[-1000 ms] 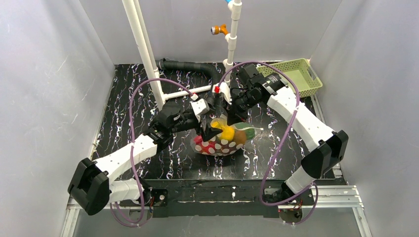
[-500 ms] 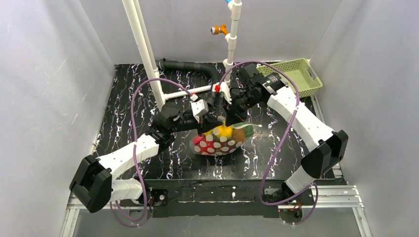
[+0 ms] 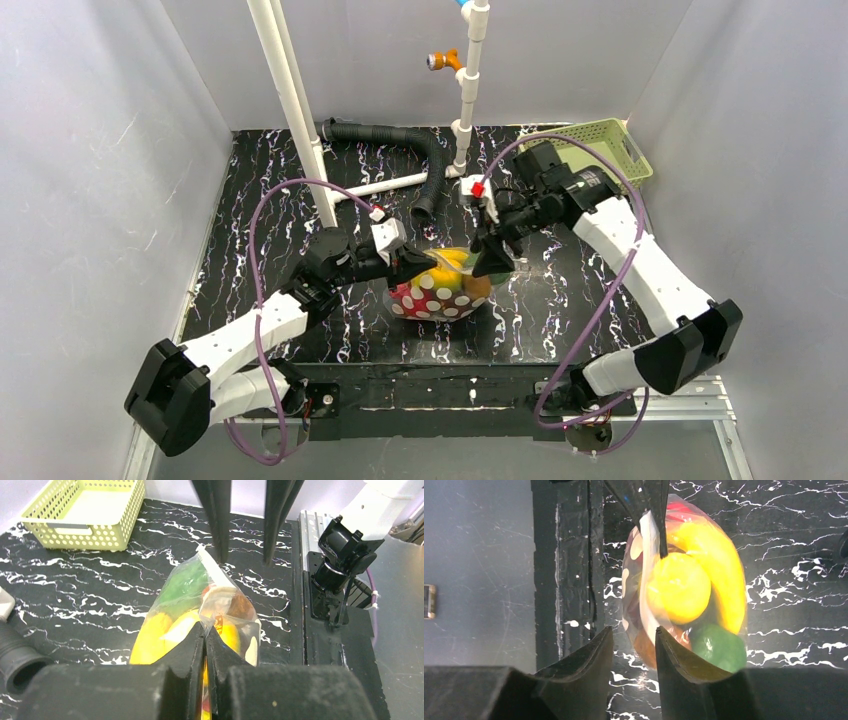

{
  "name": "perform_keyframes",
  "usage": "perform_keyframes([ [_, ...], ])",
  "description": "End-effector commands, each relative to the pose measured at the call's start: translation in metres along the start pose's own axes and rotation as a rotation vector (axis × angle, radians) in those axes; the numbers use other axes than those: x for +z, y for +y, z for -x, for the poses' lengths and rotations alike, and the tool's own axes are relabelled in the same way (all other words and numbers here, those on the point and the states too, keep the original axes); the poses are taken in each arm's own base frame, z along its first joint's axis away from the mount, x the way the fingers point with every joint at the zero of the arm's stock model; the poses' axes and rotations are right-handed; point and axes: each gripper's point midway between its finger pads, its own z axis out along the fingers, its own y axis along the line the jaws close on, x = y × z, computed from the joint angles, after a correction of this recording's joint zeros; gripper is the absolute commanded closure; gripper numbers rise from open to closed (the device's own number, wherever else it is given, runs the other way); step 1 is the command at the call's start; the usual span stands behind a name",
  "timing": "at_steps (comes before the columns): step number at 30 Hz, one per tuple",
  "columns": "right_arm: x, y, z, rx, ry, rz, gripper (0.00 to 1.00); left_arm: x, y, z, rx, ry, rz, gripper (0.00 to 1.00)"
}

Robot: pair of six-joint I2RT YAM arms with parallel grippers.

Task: Open the zip-top bag and remove the fake food
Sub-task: Pick up the zipper food storage bag at the center of the board.

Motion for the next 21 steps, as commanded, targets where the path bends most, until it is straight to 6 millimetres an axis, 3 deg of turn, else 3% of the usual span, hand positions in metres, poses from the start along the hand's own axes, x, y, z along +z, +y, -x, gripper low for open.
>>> perform_keyframes([
  [1,-0.027,0.003,0.008,-0.020,-0.162,0.016,0.30,-0.009,0.006,0.007,-0.005,-0.039,0.045,1.00],
  [8,-0.045,-0.015,-0.024,-0.104,-0.219,-0.116,0.11,-0.013,0.008,0.009,-0.013,-0.052,0.059,1.00],
  [15,-0.040,-0.020,-0.044,-0.171,-0.261,-0.106,0.08,-0.014,0.010,0.010,-0.027,-0.056,0.065,1.00],
  [21,-0.035,-0.060,-0.062,-0.130,-0.218,-0.161,0.09,-0.016,0.010,0.009,-0.027,-0.051,0.069,1.00],
])
